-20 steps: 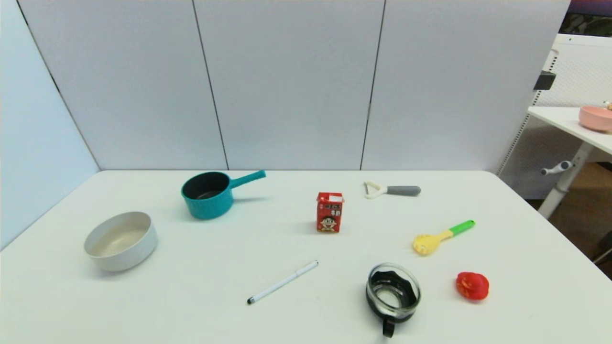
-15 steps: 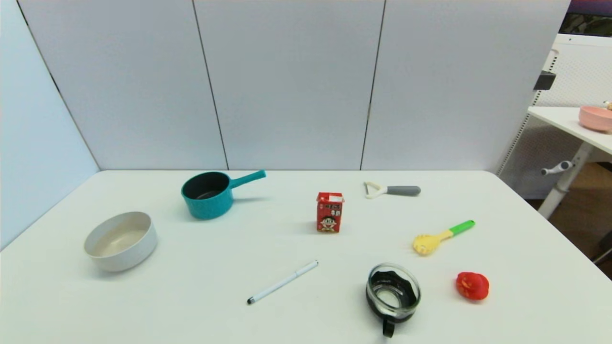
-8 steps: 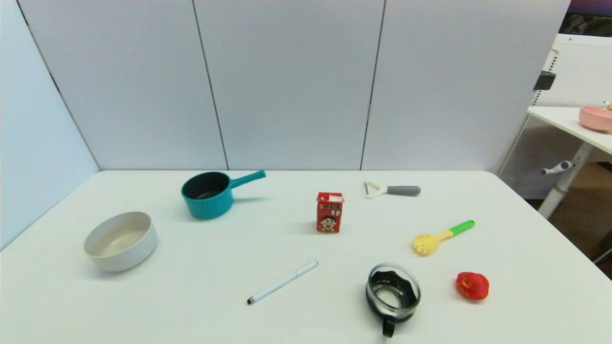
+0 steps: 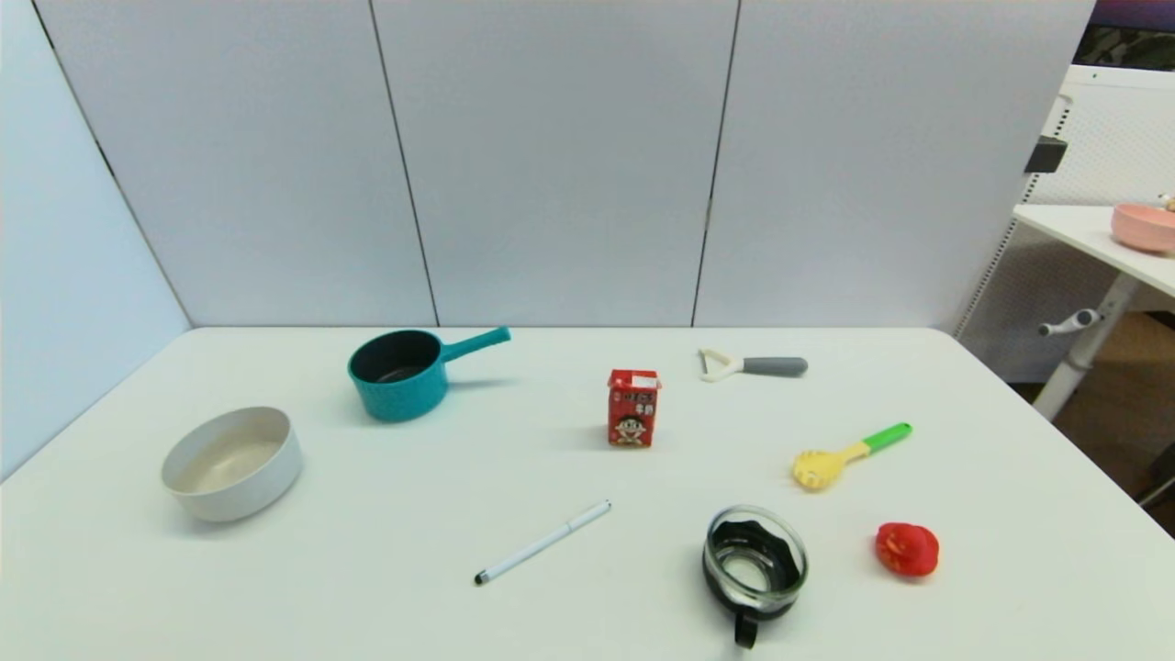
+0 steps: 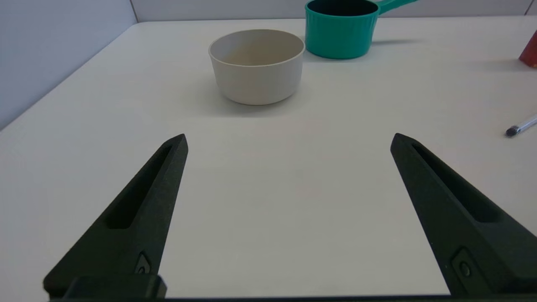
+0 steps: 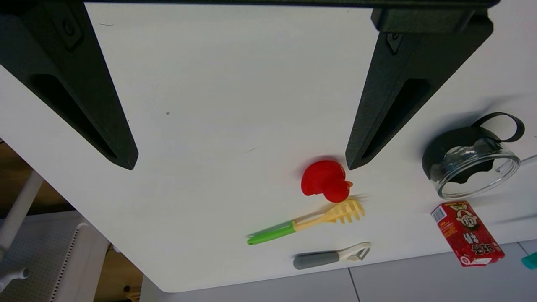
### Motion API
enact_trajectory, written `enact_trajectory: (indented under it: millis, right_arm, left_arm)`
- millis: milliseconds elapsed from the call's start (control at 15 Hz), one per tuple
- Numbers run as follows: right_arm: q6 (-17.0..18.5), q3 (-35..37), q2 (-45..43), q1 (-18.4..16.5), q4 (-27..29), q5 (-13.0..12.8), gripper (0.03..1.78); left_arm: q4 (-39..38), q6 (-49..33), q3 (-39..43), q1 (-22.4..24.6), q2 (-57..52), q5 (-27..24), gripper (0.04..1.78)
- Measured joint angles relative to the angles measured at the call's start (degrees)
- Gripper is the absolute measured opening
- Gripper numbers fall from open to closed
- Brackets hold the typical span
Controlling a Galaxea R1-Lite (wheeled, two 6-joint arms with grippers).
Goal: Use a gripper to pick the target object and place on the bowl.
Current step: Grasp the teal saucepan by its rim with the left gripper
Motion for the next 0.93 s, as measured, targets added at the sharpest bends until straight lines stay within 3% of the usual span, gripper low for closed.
enact_trajectory:
  millis: [400, 733, 933]
  right_arm:
    - [0.02, 0.00, 0.00, 0.00, -0.02, 0.00, 1.71]
    - [0.02, 0.00, 0.00, 0.00, 0.00, 0.02, 1.71]
    - [0.00, 0.00, 0.00, 0.00, 0.02, 0.00, 1.71]
  left_arm:
    - [0.00, 2.27, -4.85, 0.00, 6.77, -0.69, 1.71]
    - [0.00, 2.54, -21.82, 0.00, 25.51, -0.67, 1.71]
    - [-0.01, 2.60, -37.27, -0.21, 39.62, -0.73, 1.71]
